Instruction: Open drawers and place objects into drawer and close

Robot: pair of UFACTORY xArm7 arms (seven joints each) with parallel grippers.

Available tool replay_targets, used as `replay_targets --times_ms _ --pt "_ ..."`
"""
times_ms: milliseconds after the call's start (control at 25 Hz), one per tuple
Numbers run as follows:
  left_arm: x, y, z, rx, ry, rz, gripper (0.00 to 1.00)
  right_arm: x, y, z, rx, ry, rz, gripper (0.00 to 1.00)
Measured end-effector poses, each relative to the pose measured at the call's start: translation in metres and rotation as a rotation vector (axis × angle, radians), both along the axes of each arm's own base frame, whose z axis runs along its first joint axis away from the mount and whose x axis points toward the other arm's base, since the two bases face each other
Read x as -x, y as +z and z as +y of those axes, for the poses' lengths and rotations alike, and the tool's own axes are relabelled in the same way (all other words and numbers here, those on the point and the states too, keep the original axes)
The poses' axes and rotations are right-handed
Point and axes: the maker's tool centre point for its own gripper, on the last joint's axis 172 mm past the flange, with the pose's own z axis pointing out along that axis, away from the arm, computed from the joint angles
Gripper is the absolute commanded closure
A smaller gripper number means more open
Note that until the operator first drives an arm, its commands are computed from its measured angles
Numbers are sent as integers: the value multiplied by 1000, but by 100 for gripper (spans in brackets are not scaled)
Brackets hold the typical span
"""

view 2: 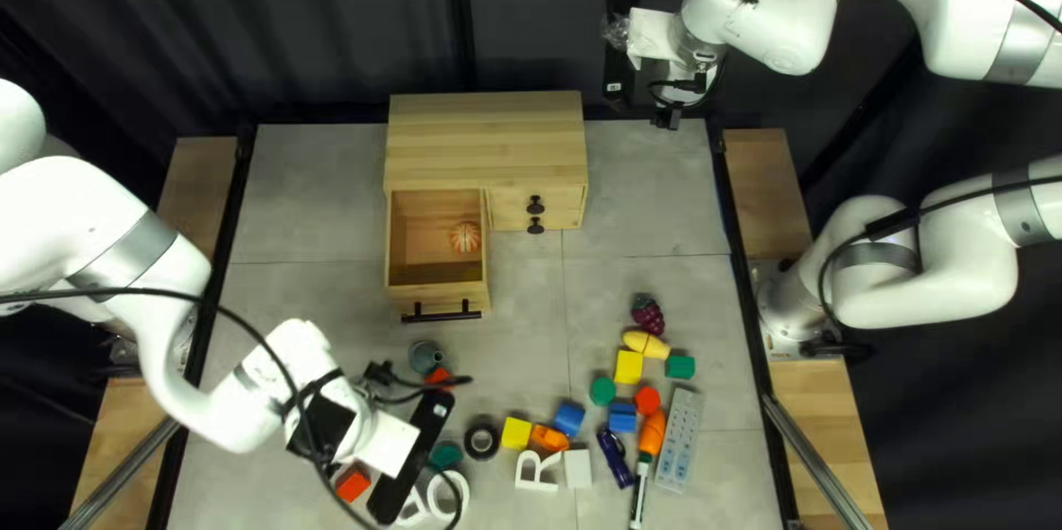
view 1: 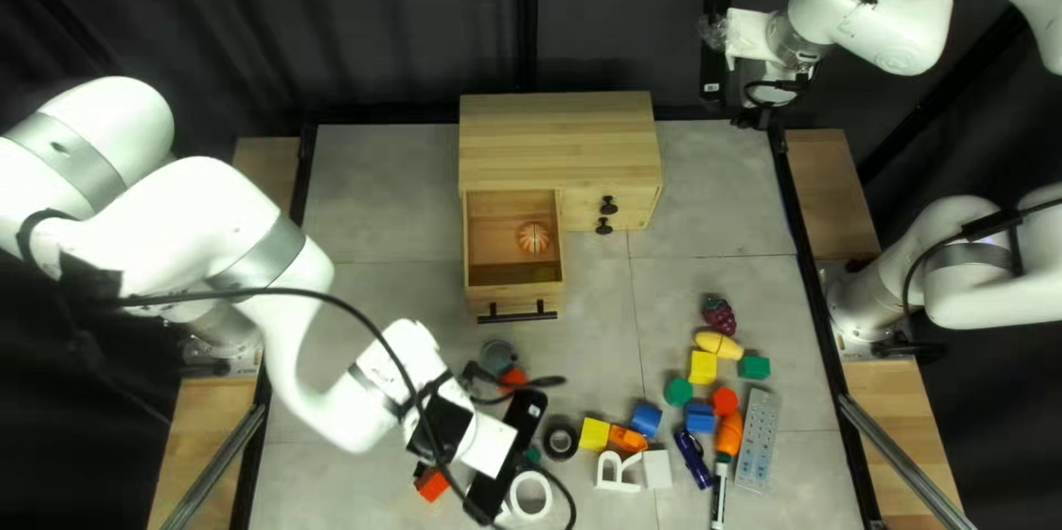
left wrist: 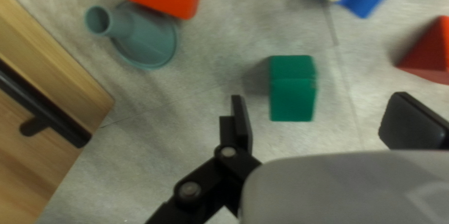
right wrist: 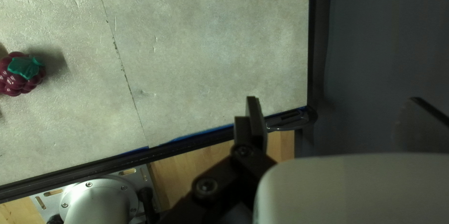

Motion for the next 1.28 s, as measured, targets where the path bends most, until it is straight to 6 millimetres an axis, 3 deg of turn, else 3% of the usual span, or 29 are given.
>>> replay_targets --times_ms 40,80,120,440,640,800,960,1120,1200,1280 --pt "1 -2 0 6 5 -1 31 0 0 0 0 0 0 0" --pt "3 -4 1 12 11 -2 84 0 0 0 0 0 0 0" --pt "5 -6 2 18 17 -4 100 0 0 0 0 0 0 0" --pt "15 -8 1 64 65 -25 100 0 0 0 0 0 0 0" --pt "7 23 3 70 77 -44 100 0 0 0 0 0 0 0" --pt "1 85 19 39 80 -76 100 0 0 0 0 0 0 0" --pt "-7 165 45 -10 83 -88 100 0 0 0 0 0 0 0" --pt "-30 248 81 -70 70 -134 100 0 0 0 0 0 0 0" --pt "-46 277 105 -103 58 -159 100 0 0 0 0 0 0 0" --pt "-61 287 128 -132 54 -167 100 0 0 0 0 0 0 0"
